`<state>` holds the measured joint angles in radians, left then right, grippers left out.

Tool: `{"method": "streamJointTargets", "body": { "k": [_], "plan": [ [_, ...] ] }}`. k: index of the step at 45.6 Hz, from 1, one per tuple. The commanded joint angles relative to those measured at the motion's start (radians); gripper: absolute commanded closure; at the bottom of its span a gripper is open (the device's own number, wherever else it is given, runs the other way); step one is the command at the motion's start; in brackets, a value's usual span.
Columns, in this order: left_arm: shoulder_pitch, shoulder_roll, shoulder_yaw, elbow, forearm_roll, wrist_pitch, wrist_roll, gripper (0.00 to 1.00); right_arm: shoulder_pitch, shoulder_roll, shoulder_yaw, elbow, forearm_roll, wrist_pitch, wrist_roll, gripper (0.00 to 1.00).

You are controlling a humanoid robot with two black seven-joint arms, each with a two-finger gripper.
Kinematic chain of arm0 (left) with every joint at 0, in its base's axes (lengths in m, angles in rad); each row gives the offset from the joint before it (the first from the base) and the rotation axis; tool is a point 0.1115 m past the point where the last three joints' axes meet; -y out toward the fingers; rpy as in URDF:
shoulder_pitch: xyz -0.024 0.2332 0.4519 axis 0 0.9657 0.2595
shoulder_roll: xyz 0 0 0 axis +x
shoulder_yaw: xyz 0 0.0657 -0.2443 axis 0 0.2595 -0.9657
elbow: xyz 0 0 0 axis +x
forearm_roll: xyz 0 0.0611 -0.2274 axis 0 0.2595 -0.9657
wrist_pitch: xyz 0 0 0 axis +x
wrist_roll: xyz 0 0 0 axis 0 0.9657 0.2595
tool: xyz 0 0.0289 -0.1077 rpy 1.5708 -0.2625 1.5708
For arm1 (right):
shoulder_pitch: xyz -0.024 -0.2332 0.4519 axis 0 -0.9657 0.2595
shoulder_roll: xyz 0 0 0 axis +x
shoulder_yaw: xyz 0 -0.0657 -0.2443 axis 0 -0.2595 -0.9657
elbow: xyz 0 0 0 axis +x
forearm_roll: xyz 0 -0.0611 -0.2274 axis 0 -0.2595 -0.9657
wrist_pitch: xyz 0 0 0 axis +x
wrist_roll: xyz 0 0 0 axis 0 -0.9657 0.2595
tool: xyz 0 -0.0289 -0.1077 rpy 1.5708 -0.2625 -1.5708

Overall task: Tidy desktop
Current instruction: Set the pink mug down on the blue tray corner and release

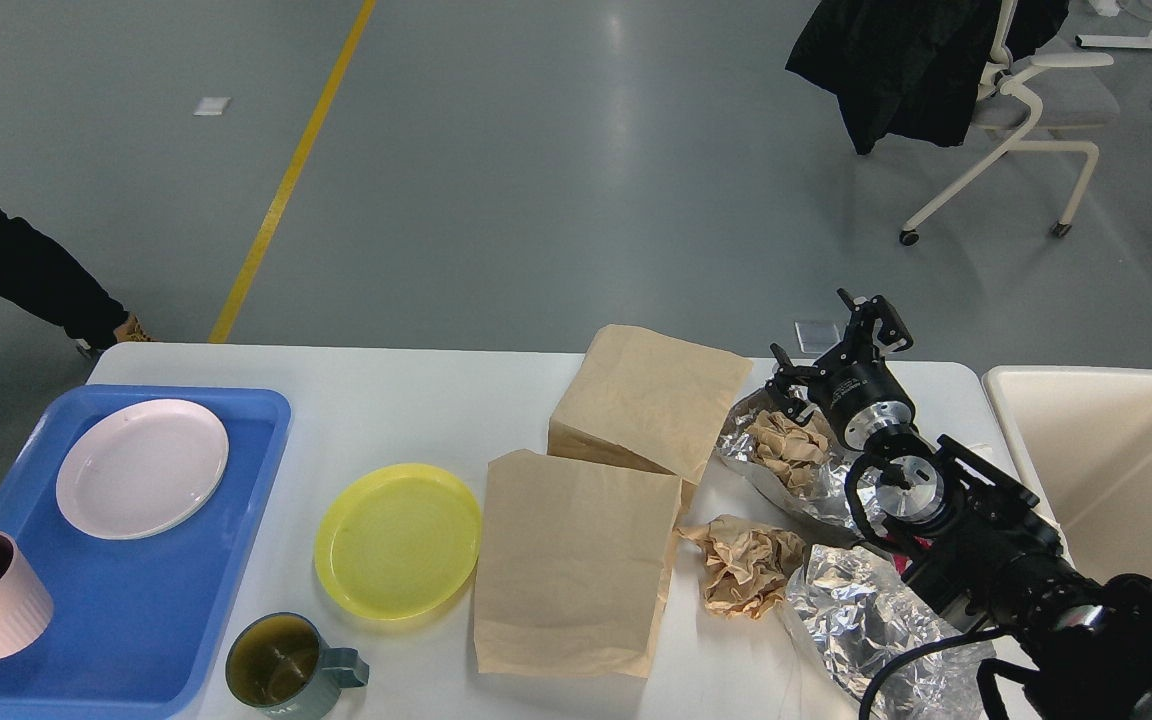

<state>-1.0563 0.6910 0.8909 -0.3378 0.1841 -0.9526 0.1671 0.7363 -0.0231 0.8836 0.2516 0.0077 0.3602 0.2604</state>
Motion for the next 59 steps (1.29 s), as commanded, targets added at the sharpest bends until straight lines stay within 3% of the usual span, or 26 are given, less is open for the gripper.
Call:
{"method": "streamJointTargets", "body": {
  "k": [1, 9, 28, 47, 50, 54, 59],
  "plan": [
    [0.024, -0.018, -0.006, 0.002, 0.002, 0.047, 0.000, 1.00, 0.000, 0.000, 0.000, 0.000, 0.000, 0.000, 0.000, 0.00],
    [0.047, -0.033, -0.010, 0.008, 0.026, 0.132, 0.000, 1.00, 0.000, 0.000, 0.000, 0.000, 0.000, 0.000, 0.000, 0.00],
    [0.076, -0.056, -0.043, 0.010, 0.043, 0.233, 0.000, 1.00, 0.000, 0.000, 0.000, 0.000, 0.000, -0.001, -0.001, 0.00],
    [0.095, -0.068, -0.075, 0.008, 0.044, 0.235, 0.000, 1.00, 0.000, 0.000, 0.000, 0.000, 0.000, 0.000, 0.000, 0.00],
    [0.093, -0.067, -0.075, 0.005, 0.043, 0.235, 0.000, 0.91, 0.000, 0.000, 0.000, 0.000, 0.000, 0.000, -0.001, 0.00],
    [0.087, -0.067, -0.075, 0.002, 0.041, 0.239, -0.001, 0.68, 0.000, 0.000, 0.000, 0.000, 0.000, 0.000, 0.000, 0.00],
    [0.091, -0.067, -0.075, -0.004, 0.037, 0.238, -0.004, 0.56, 0.000, 0.000, 0.000, 0.000, 0.000, -0.001, 0.000, 0.00]
  ]
}}
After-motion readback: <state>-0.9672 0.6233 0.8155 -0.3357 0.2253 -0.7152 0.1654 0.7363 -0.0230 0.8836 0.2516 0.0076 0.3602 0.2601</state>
